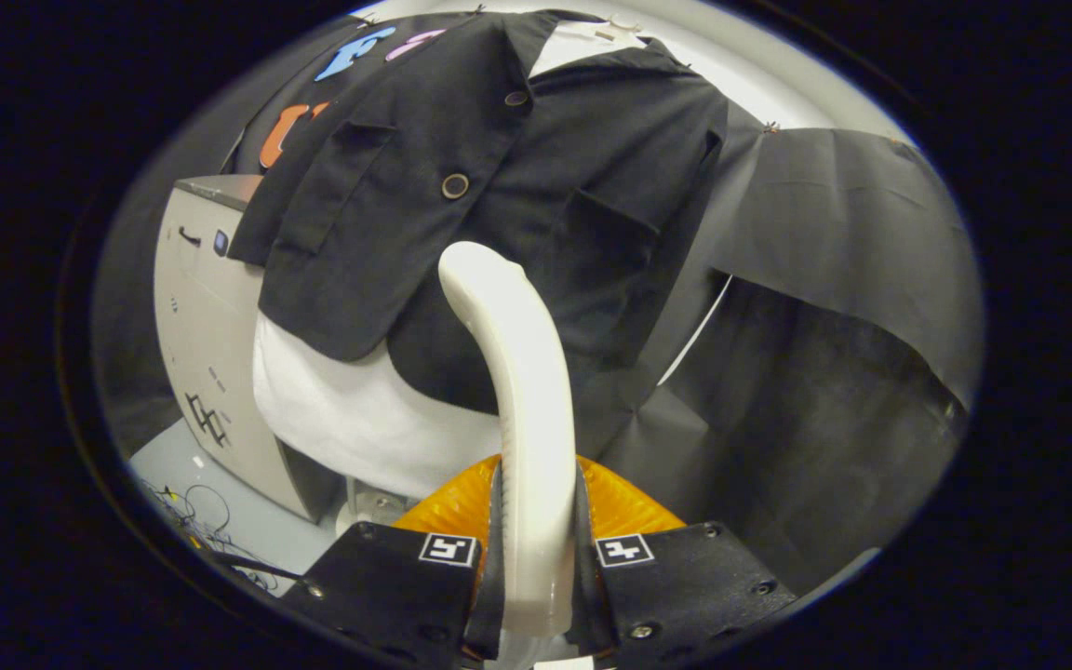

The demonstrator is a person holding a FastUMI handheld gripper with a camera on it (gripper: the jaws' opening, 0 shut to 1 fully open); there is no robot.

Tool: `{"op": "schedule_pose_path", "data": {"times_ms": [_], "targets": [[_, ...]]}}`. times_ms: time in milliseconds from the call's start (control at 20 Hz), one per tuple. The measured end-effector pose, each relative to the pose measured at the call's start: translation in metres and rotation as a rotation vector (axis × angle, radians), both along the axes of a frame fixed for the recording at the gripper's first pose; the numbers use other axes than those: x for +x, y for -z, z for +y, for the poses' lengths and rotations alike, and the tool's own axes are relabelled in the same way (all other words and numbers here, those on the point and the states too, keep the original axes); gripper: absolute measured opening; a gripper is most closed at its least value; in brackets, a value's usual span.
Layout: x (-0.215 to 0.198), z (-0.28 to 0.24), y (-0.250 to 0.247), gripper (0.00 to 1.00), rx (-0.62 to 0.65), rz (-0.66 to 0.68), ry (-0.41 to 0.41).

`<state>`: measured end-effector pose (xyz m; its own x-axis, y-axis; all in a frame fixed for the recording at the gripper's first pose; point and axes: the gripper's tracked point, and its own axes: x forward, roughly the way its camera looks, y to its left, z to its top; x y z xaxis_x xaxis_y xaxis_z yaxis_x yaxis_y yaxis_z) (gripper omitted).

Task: Iron the clothes twice with a garment steamer, once on the left side and once on the right side.

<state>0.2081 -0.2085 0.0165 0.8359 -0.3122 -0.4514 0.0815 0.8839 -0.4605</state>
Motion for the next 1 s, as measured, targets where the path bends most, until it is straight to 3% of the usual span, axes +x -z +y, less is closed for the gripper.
{"op": "schedule_pose_path", "data": {"times_ms": [300, 650, 1000], "targets": [[-0.024, -0.007, 0.032, 0.33, 0.046, 0.104, 0.047], [-0.055, 0.017, -0.025, 0.33, 0.117, -0.005, 0.133], [-0.137, 0.068, -0.076, 0.33, 0.176, -0.091, 0.161]]}}
